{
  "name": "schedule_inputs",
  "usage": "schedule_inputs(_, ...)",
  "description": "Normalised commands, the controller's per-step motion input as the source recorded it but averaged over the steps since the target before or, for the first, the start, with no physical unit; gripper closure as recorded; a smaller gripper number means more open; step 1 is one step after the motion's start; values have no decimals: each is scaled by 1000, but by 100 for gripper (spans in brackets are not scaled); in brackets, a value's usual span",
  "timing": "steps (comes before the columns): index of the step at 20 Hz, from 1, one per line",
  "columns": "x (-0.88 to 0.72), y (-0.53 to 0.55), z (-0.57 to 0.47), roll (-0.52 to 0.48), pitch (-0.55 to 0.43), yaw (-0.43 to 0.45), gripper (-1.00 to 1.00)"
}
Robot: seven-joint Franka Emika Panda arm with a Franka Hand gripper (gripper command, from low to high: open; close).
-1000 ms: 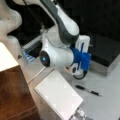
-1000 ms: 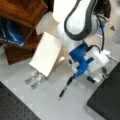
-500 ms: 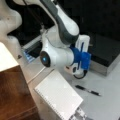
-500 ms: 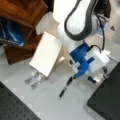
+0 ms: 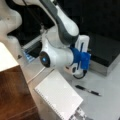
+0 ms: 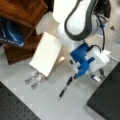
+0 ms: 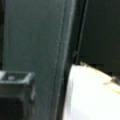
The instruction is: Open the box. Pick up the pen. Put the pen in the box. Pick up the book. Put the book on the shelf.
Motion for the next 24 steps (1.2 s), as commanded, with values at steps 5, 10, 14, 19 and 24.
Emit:
schedule_inputs(5, -91, -74, -114, 101, -99, 29, 100)
schedule_inputs(10, -51, -24, -67, 73, -84, 6, 100)
schedule_inputs(14, -23, 42, 37, 50, -61, -15, 100)
schedule_inputs(19, -12, 108, 181, 0, -23, -15, 100)
schedule_inputs(24, 0, 188, 338, -100, 21, 15, 100)
